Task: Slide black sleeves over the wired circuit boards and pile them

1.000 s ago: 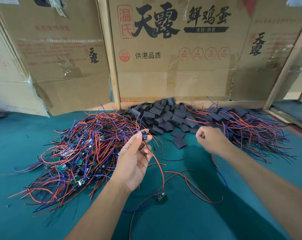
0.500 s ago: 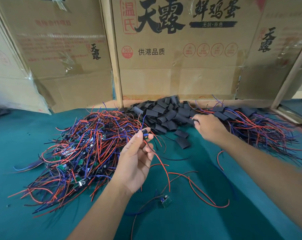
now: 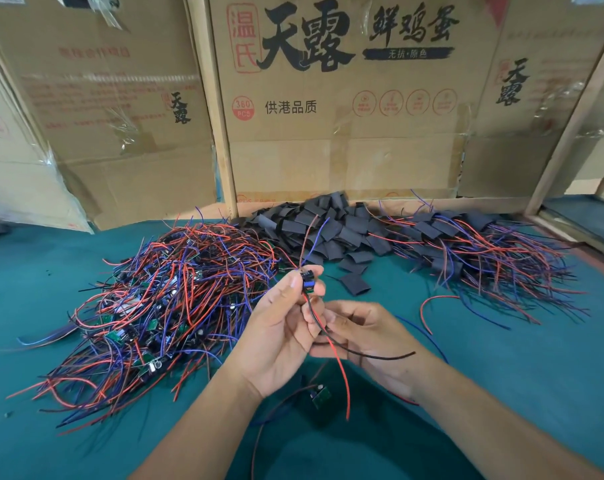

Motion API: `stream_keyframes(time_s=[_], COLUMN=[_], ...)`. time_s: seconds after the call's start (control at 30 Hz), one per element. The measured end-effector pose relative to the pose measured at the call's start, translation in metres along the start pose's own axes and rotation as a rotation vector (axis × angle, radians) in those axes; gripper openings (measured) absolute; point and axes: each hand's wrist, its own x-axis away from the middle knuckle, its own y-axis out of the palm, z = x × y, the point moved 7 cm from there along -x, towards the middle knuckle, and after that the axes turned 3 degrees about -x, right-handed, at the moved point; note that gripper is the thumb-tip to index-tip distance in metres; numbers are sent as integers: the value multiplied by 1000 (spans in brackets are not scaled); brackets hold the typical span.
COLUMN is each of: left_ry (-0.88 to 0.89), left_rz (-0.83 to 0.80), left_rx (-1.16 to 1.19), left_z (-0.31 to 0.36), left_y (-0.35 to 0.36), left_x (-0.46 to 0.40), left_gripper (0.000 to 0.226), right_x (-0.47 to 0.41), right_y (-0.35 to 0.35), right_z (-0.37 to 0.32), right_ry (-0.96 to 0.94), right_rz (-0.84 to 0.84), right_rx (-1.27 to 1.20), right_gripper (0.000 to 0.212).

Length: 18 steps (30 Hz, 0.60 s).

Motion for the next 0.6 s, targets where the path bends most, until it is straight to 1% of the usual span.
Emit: stream_keyframes(time_s=[0.1, 0.17, 0.2, 0.3, 0.37, 0.43, 0.5, 0.6], left_ry=[-4, 2, 6, 41, 69, 83, 91, 113], left_rz=[-58, -86, -82, 8, 96, 154, 184, 196], left_rx=[-5, -4, -2, -29, -94, -158, -199, -227], left_z=[-1, 0, 1, 8, 13, 16, 16, 15], left_y=[5, 7, 7, -1, -9, -12, -14, -15], left_x=[1, 2, 2, -1, -2, -2, -2, -2], left_gripper=[26, 25, 26, 25, 20, 19, 19, 20], right_x=[0, 0, -1, -5, -1, 6, 16, 26], right_y=[-3, -7, -10, -29, -44, -54, -56, -37], right_z=[5, 5, 5, -10, -34, -60, -78, -80], right_ry=[50, 60, 63, 1, -90, -193, -276, -329], right_rz=[-48, -60, -38, 115, 183, 200, 189, 144], right_rx=[-103, -107, -102, -114, -155, -180, -93, 266], right_gripper=[23, 24, 26, 38, 37, 35, 35, 27])
